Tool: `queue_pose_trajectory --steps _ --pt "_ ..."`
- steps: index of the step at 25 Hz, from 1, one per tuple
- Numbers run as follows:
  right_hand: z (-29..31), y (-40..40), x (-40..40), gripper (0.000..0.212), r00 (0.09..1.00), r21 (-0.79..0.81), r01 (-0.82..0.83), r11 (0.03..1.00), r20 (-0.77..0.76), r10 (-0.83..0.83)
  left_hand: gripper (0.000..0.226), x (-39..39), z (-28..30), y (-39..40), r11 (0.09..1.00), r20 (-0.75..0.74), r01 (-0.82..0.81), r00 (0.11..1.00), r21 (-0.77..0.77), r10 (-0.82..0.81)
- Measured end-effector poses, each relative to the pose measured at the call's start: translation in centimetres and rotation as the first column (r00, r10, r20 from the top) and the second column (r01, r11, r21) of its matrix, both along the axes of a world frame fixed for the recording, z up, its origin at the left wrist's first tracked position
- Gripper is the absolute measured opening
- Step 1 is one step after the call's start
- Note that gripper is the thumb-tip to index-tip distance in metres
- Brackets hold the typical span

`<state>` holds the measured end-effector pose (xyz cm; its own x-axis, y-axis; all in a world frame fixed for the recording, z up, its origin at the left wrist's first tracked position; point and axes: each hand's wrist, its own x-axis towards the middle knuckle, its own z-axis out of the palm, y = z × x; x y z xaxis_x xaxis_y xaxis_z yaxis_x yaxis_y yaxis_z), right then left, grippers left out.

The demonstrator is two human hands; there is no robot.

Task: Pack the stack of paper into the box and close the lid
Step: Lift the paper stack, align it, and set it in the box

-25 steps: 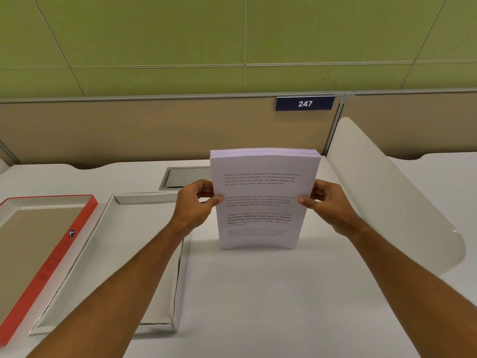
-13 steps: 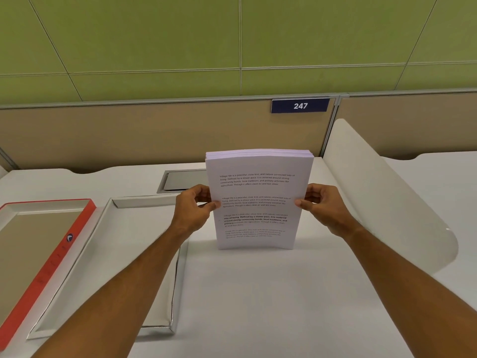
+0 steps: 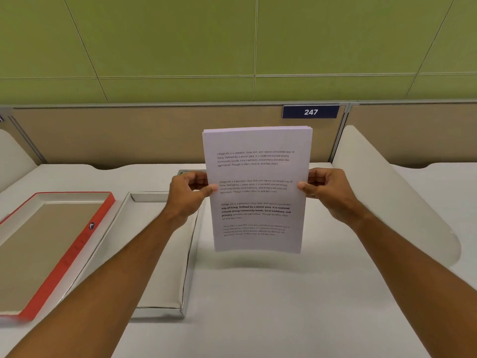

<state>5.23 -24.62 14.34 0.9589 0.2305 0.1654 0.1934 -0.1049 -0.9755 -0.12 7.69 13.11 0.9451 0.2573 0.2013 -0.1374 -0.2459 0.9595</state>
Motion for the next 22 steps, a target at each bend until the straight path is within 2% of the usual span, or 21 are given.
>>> queue_pose_trajectory --steps 7,12,17,22 --pt "2.9 6.3 -1.1 0.011 0.996 0.070 -0.043 0.997 -0.075 0.048 0.018 -3.0 2.6 5.6 0.988 -0.035 -0.047 0.999 -0.149 0.042" --pt "2.4 13.5 -1.9 0.014 0.985 0.071 -0.033 0.997 -0.167 0.044 0.013 -4.2 2.4 12.0 0.968 -0.096 -0.110 0.991 -0.224 0.091" --pt "0.1 22.2 -2.5 0.002 0.943 0.006 0.054 0.999 -0.328 -0.049 0.012 -3.9 0.5 19.9 0.956 -0.266 -0.169 0.959 -0.238 0.103" --pt "-4.1 29.8 -2.5 0.009 0.841 -0.141 0.171 0.975 -0.494 -0.219 0.018 -2.7 -3.3 25.9 0.959 -0.473 -0.212 0.875 -0.188 0.101"
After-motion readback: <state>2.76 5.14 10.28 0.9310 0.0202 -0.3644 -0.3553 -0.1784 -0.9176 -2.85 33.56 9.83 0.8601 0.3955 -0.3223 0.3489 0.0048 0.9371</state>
